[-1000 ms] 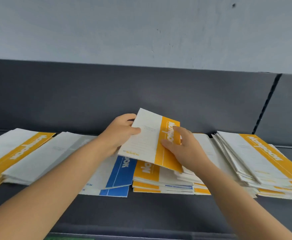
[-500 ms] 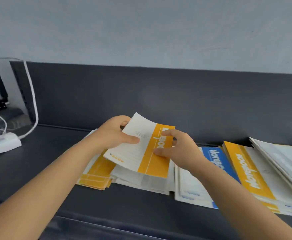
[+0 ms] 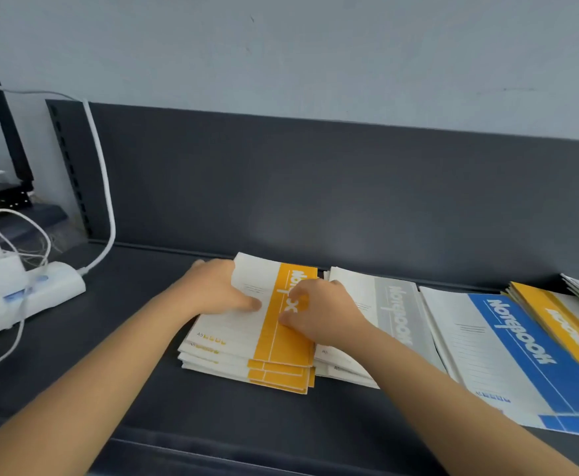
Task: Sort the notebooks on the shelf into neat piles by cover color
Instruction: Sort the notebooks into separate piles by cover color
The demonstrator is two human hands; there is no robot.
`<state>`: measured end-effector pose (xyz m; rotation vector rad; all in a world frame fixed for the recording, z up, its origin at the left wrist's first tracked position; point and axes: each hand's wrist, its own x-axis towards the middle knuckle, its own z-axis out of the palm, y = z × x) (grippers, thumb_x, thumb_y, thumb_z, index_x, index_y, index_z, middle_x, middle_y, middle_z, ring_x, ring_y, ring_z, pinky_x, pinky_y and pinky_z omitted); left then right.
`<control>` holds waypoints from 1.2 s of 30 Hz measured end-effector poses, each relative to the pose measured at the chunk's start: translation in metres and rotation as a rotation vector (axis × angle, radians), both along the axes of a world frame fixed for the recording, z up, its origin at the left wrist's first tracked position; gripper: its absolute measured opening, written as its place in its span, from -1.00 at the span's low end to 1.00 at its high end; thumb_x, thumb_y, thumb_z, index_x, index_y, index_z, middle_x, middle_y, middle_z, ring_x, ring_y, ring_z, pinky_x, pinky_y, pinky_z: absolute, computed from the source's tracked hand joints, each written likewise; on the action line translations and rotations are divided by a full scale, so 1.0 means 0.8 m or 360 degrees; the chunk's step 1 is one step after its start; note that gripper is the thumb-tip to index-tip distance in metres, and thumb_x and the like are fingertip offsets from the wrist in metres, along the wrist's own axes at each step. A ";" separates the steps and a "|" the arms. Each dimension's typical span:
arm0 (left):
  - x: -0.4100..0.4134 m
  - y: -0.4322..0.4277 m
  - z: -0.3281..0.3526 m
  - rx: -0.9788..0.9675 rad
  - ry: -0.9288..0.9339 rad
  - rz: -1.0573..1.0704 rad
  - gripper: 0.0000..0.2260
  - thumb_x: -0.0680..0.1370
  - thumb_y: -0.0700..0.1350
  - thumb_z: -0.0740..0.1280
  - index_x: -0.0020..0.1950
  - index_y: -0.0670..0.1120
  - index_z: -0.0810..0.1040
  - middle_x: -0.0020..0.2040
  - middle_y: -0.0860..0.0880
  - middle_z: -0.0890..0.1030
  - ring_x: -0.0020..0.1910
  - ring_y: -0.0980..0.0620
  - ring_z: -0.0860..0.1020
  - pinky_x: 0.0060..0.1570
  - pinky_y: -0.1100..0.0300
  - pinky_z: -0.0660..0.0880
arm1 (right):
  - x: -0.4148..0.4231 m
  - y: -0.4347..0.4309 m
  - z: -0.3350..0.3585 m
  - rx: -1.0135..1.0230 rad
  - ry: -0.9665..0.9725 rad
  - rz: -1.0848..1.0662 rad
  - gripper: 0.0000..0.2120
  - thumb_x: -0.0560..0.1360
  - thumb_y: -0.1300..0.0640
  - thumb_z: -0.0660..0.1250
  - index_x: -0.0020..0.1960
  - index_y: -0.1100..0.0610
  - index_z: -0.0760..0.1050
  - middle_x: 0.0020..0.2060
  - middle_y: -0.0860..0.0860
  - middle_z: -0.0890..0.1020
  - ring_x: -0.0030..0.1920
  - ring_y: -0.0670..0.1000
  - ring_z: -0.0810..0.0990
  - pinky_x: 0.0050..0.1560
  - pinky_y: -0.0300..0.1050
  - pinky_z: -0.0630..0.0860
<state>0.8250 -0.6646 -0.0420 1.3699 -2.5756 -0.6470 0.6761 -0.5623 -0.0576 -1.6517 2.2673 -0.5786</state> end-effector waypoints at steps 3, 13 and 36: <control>-0.005 -0.004 -0.012 0.0043 -0.0032 -0.0072 -0.60 0.48 0.15 0.39 0.27 0.09 0.45 0.23 0.11 0.45 0.16 0.07 0.47 0.03 0.16 0.43 | -0.003 -0.001 -0.001 0.0009 0.0029 0.0024 -0.59 0.52 -0.07 0.29 0.34 0.01 0.41 0.23 -0.02 0.51 0.31 0.05 0.35 0.21 -0.14 0.37; -0.101 0.042 0.021 -0.0664 -0.0318 -0.0130 -0.45 0.52 0.32 0.21 0.31 -0.06 0.40 0.24 -0.01 0.52 0.20 -0.04 0.50 0.02 0.12 0.47 | -0.085 0.067 0.020 -0.0210 0.0450 -0.0077 -0.52 0.54 -0.12 0.24 0.40 0.03 0.34 0.32 -0.06 0.46 0.34 0.05 0.35 0.30 -0.09 0.32; -0.505 0.340 0.003 -0.0088 0.0346 -0.0422 -0.50 0.51 0.16 0.37 0.36 -0.05 0.40 0.26 0.01 0.54 0.17 0.00 0.54 0.04 0.13 0.50 | -0.440 0.358 0.023 0.0267 0.0274 -0.0441 -0.52 0.64 0.01 -0.17 -0.02 0.19 0.48 -0.17 0.04 0.58 0.07 0.10 0.49 0.44 0.30 -0.21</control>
